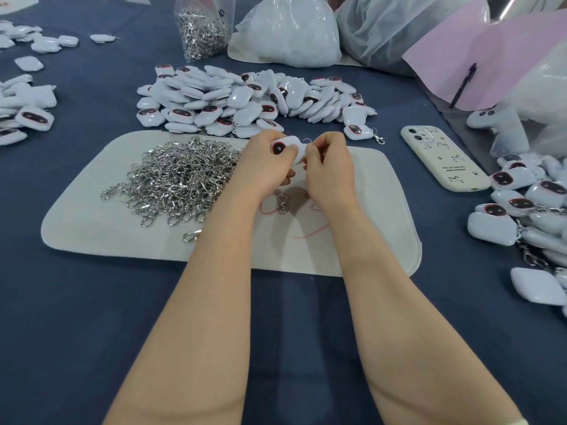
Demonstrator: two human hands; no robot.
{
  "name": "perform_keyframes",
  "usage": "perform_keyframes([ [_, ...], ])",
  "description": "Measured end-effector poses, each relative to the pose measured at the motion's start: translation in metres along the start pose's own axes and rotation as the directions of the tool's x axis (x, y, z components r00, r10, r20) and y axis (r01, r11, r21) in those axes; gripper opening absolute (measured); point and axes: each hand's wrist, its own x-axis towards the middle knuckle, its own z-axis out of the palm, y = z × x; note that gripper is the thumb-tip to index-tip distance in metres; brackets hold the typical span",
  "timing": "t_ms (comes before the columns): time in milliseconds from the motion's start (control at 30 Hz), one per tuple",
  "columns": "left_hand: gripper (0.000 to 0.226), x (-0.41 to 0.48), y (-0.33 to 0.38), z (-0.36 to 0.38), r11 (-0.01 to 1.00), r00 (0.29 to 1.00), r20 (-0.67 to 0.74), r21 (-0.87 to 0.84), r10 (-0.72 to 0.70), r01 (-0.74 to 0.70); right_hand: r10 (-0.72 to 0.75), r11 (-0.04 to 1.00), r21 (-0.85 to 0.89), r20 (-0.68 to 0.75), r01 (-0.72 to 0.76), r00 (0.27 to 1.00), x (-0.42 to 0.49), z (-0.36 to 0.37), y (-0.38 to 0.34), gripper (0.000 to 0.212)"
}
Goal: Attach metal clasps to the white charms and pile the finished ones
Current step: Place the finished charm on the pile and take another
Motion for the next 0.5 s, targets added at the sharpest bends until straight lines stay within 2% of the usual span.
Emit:
perform_keyframes([
  [333,0.031,0.0045,-0.0079,0.0006,0.996,0.995,-0.076,0.072,0.066,-0.060,-0.059,0.996,-0.061,0.073,0.063,0.996,-0.0018,0.0025,0.0008,0.008],
  [500,0.015,0.0034,-0.0055,-0.0019,0.994,0.992,-0.094,0.066,0.089,-0.083,-0.071,0.994,-0.073,0.088,0.077,0.994,-0.0028,0.0028,0.0004,0.007],
])
